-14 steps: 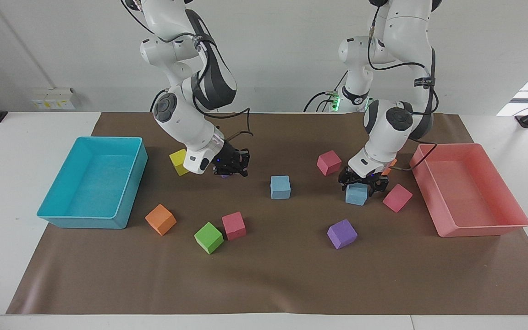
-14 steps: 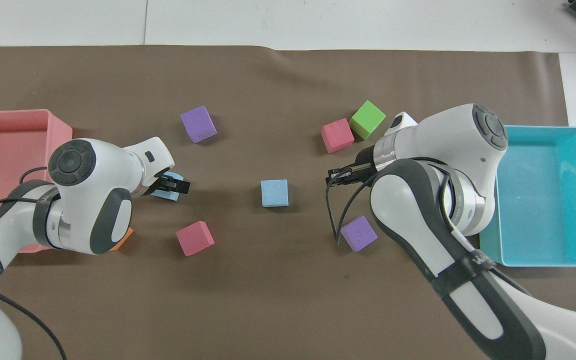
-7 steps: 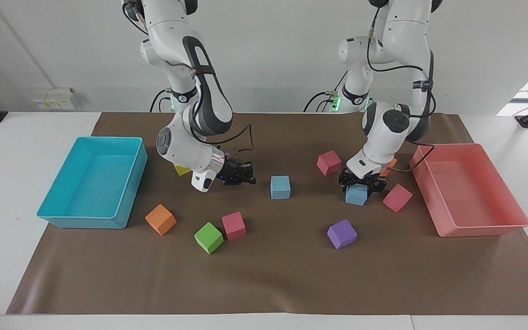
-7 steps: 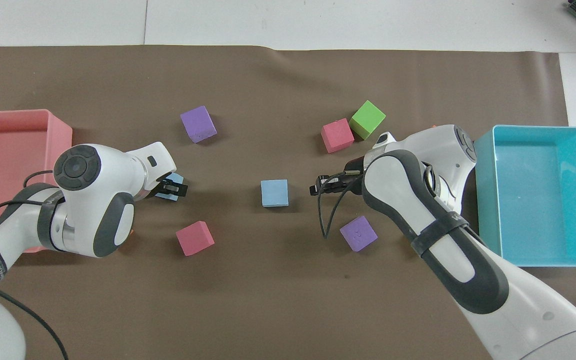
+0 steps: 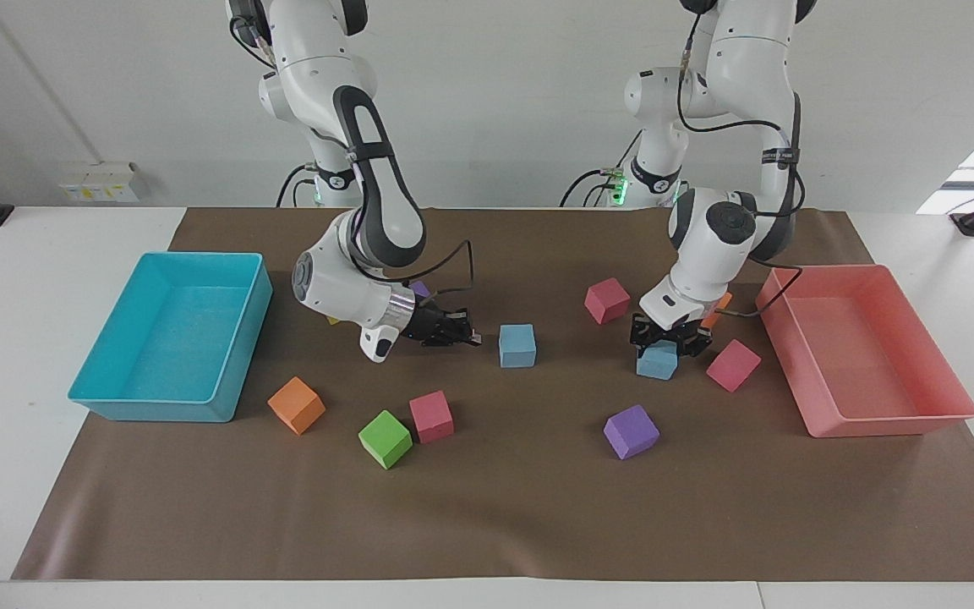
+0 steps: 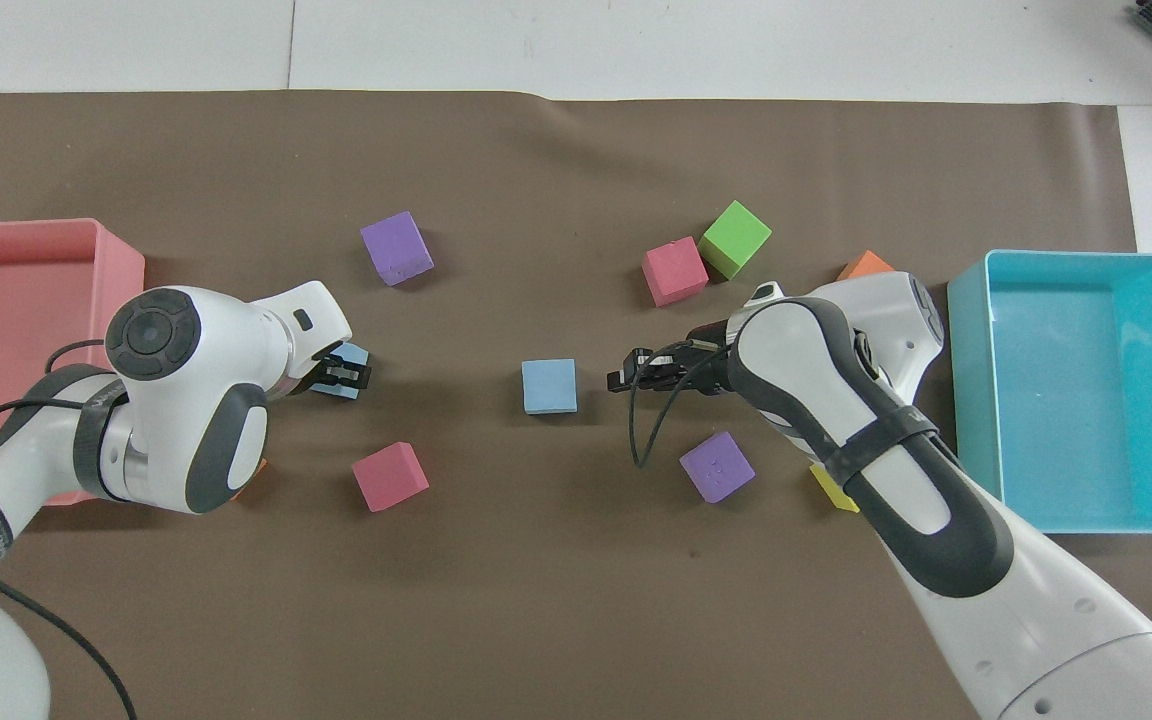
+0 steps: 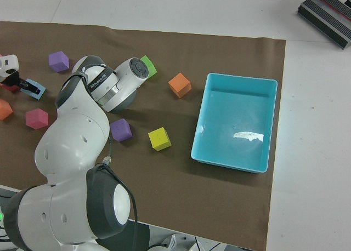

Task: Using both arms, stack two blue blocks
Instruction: 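Lift the held blue cube with the left gripper toward the center, then carry the blue cube over the center blue cube with the left gripper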

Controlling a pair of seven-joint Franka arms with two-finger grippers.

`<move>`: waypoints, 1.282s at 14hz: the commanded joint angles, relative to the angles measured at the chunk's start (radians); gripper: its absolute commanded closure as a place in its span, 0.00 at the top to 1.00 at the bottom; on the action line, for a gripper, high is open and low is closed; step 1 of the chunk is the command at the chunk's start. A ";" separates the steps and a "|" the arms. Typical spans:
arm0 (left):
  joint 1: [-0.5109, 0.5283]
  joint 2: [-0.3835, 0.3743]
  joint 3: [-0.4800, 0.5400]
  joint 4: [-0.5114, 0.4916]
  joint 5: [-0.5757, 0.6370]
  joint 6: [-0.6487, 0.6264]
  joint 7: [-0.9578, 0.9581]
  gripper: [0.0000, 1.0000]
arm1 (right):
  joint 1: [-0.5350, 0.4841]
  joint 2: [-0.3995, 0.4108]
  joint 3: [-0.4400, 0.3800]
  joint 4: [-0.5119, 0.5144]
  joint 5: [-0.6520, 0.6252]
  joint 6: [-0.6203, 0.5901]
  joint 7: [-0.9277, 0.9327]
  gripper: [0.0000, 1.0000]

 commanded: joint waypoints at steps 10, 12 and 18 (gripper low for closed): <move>-0.192 -0.090 -0.002 0.285 0.017 -0.412 -0.446 0.47 | -0.021 0.000 0.007 -0.028 0.117 0.019 -0.059 0.00; -0.255 -0.090 -0.002 0.286 0.014 -0.392 -0.540 0.47 | -0.017 -0.002 0.007 -0.028 0.117 0.019 -0.059 0.00; -0.392 -0.016 -0.002 0.324 0.015 -0.296 -0.734 0.47 | -0.006 0.001 0.007 -0.030 0.117 0.052 -0.059 0.00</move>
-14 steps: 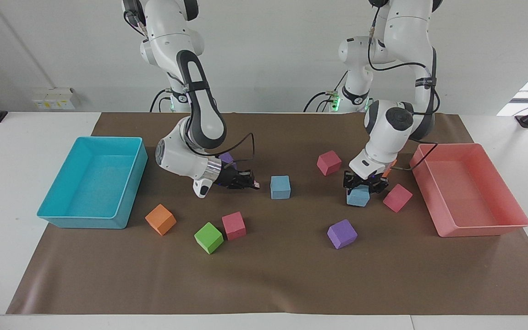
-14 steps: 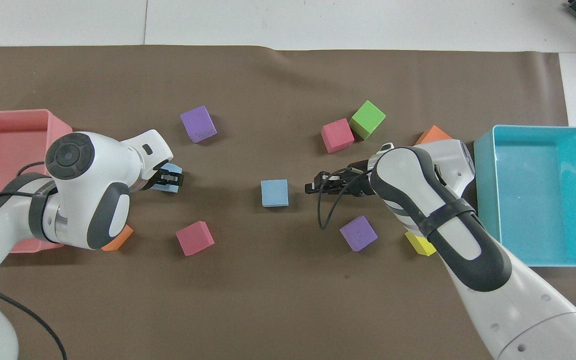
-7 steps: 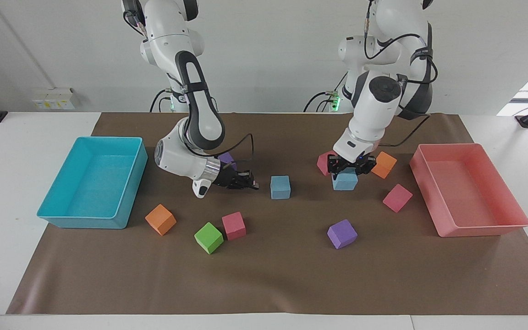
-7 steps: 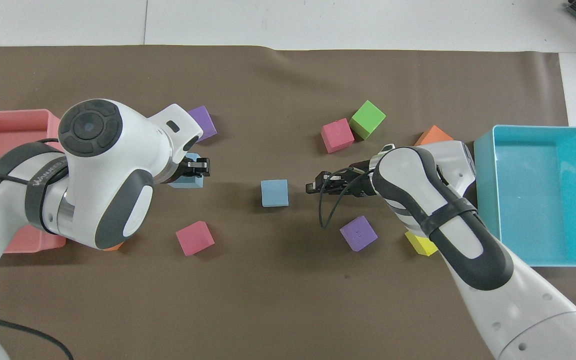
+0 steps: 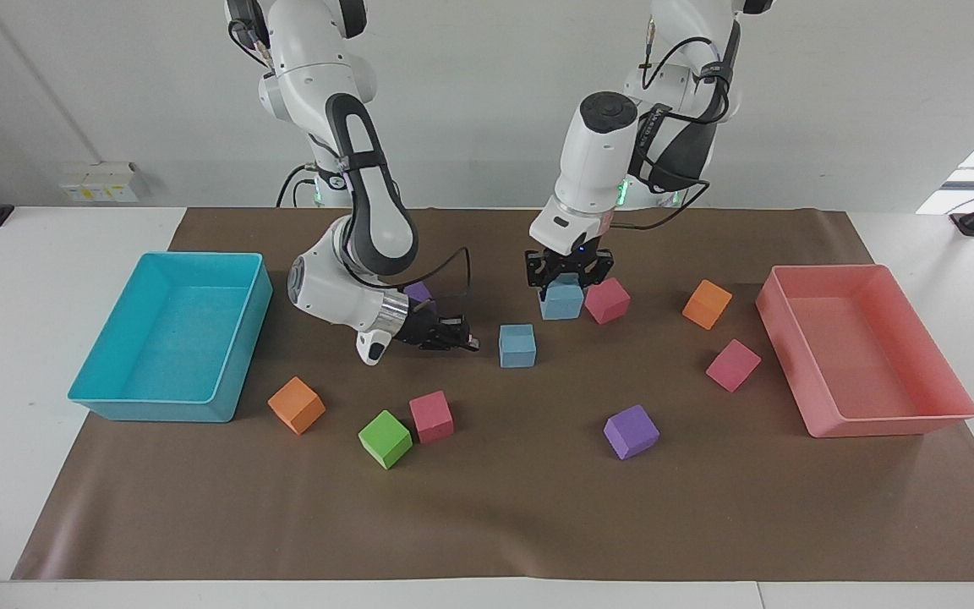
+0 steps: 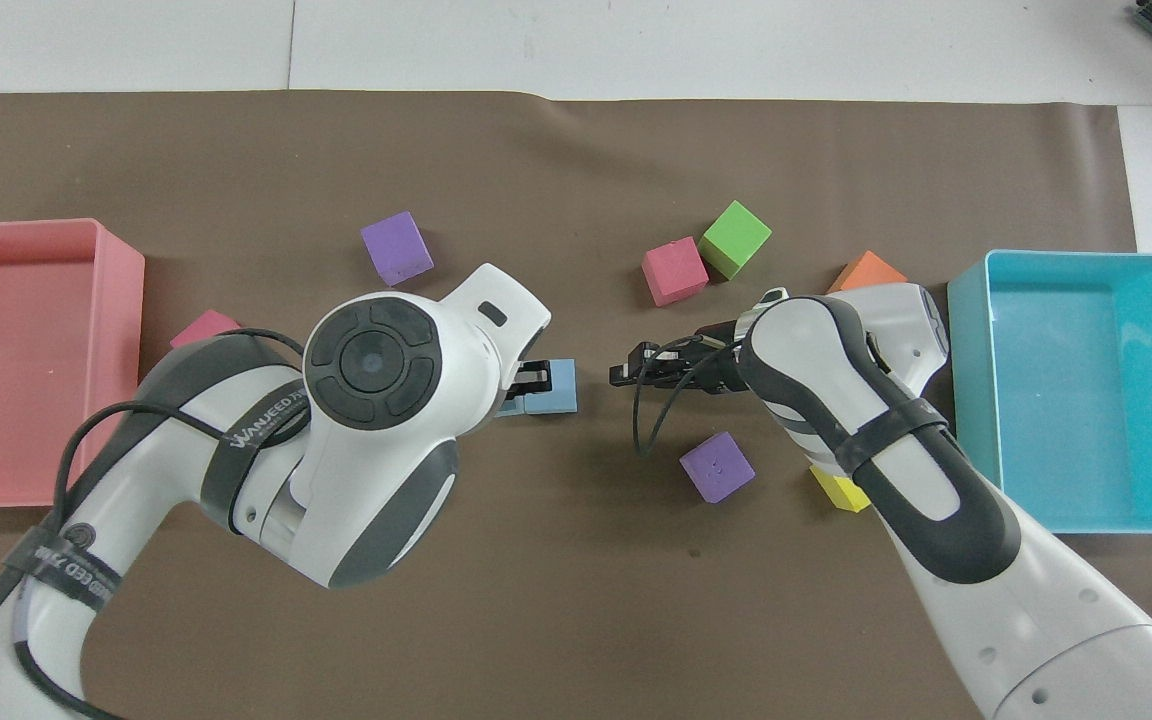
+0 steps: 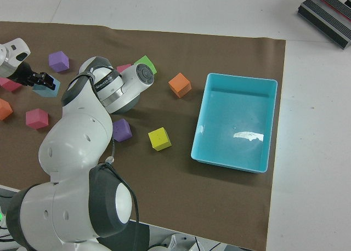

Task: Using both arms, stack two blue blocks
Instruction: 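Carry the blue cube over the center blue cube with the left gripper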

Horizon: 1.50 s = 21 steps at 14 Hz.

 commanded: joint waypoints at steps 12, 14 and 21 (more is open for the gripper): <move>-0.092 0.212 0.020 0.176 0.091 0.012 -0.116 0.46 | 0.003 0.022 0.005 -0.012 0.047 0.029 -0.066 0.00; -0.092 0.225 0.020 0.176 0.095 0.012 -0.116 0.46 | 0.003 0.022 0.005 -0.012 0.047 0.027 -0.066 0.00; -0.112 0.252 0.020 0.176 0.131 0.018 -0.131 0.46 | 0.003 0.022 0.005 -0.012 0.047 0.023 -0.075 0.00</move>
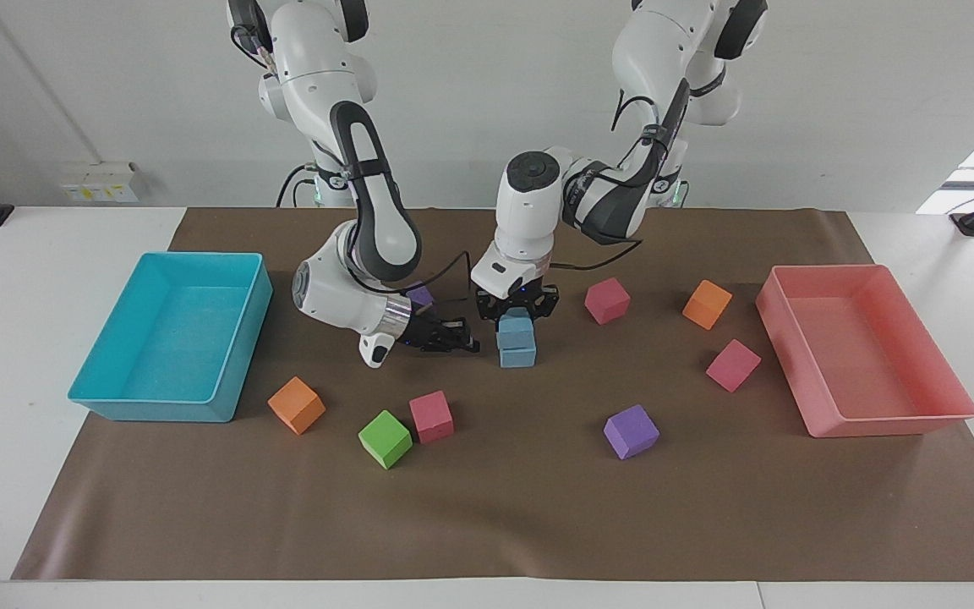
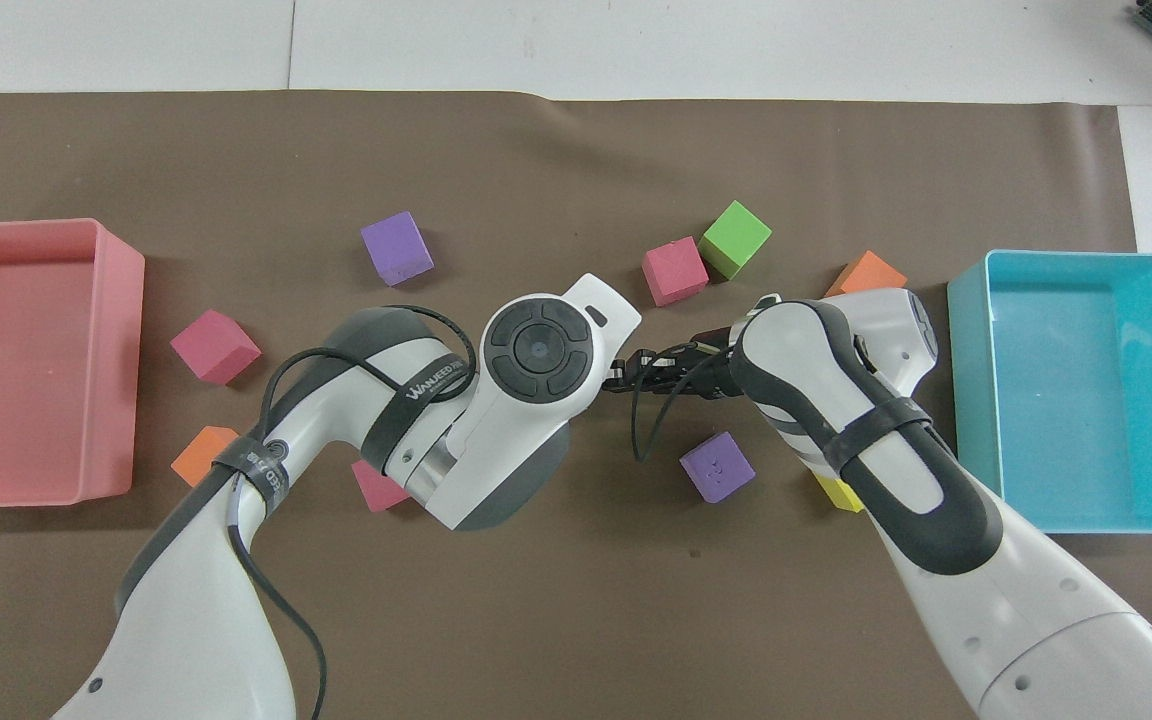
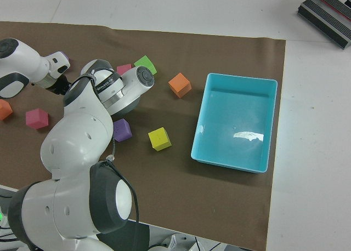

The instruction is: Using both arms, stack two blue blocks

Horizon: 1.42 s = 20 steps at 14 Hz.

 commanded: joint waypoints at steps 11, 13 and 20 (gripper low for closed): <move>-0.005 0.012 0.021 0.006 0.037 0.005 -0.018 0.46 | -0.001 0.001 0.005 -0.008 0.047 0.018 -0.059 0.00; -0.009 0.012 0.021 0.005 0.037 0.005 -0.017 0.46 | -0.002 0.001 0.005 -0.008 0.047 0.018 -0.057 0.00; -0.012 0.006 0.021 -0.011 0.037 -0.002 -0.014 0.55 | -0.009 0.001 0.005 -0.008 0.047 0.011 -0.057 0.00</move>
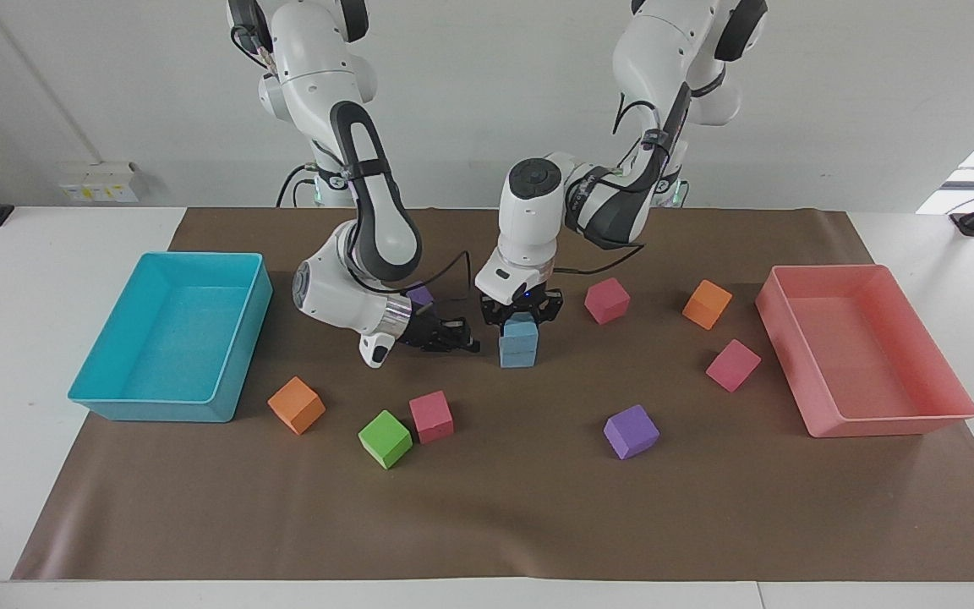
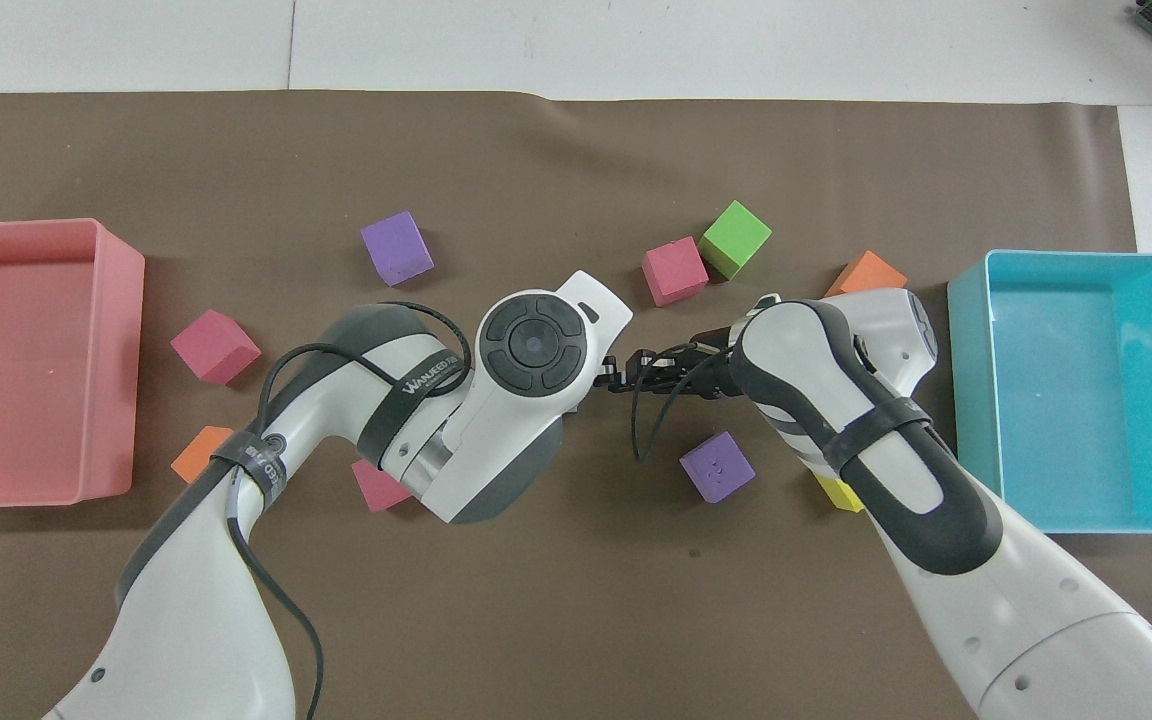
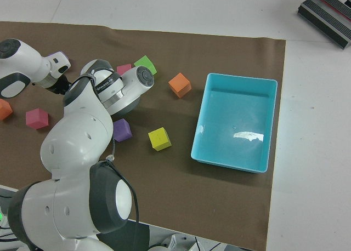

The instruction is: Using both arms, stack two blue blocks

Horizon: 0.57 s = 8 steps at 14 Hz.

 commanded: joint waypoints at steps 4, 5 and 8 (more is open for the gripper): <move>-0.014 -0.003 0.008 -0.007 0.028 -0.010 -0.011 0.73 | -0.007 0.001 0.005 -0.008 0.047 0.012 -0.054 0.00; -0.015 -0.003 0.008 -0.005 0.028 -0.010 -0.011 0.79 | -0.007 0.001 0.005 -0.008 0.047 0.012 -0.054 0.00; -0.015 -0.002 0.008 -0.005 0.028 -0.005 -0.012 0.94 | -0.007 0.001 0.005 -0.008 0.047 0.012 -0.054 0.00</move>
